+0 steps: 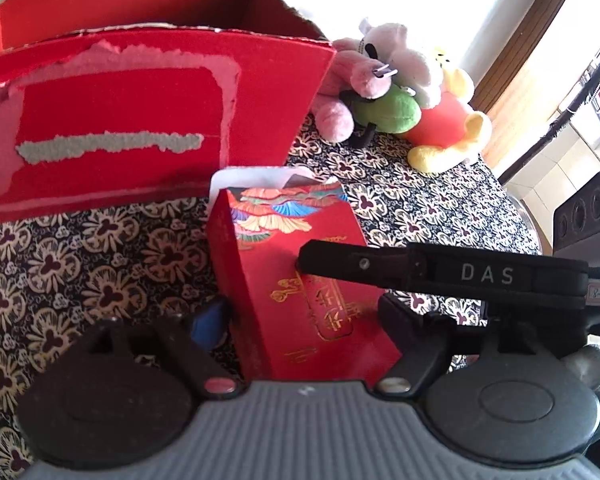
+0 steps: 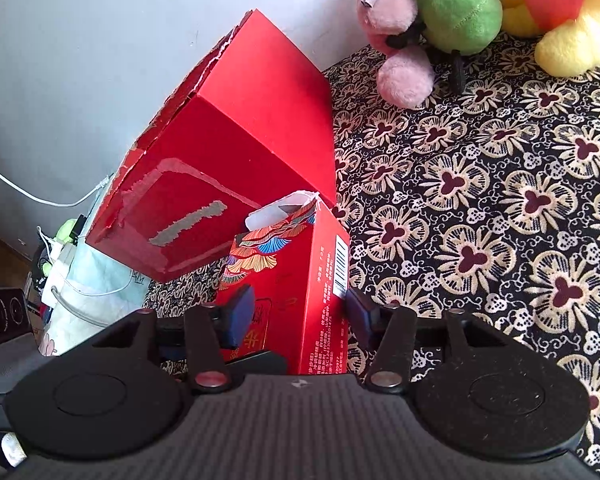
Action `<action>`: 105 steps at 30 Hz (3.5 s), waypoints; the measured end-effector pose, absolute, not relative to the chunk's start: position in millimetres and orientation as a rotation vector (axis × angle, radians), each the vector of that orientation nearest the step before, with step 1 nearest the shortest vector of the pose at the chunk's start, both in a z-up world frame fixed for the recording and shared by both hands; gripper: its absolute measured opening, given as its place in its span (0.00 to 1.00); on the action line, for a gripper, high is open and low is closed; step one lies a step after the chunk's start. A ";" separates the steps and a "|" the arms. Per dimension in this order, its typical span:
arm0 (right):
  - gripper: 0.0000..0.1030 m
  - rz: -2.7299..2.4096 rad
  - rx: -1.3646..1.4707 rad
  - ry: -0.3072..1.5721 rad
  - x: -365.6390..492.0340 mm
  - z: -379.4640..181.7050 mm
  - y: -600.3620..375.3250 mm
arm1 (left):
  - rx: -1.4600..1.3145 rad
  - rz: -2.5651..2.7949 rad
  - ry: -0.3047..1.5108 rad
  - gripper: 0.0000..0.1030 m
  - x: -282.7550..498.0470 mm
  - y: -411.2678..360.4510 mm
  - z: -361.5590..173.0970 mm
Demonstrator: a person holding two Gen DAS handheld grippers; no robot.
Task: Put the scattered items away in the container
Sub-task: 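Grasp the red printed gift box with the right gripper and lift it, then carry the gift box over the red box rim with the right gripper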
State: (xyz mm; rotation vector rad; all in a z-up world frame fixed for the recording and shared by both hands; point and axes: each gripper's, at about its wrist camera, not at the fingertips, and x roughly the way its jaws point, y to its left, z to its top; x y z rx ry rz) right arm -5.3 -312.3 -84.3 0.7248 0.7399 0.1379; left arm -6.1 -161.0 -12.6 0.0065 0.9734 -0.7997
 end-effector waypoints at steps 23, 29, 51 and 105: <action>0.52 0.129 0.569 0.311 -19.5 39.1 -323.8 | 0.111 -0.880 0.548 0.79 -8.5 -175.0 120.0; 0.52 0.177 0.484 0.337 46.2 67.8 -309.9 | 0.076 -0.807 0.548 0.79 43.2 -162.1 137.0; 0.52 0.109 0.129 0.834 186.5 43.6 -267.7 | 0.047 -0.784 0.889 0.78 171.2 -176.7 57.7; 0.29 0.183 0.350 0.872 222.4 29.1 -268.6 | 0.153 -0.817 0.907 0.82 191.6 -178.3 47.2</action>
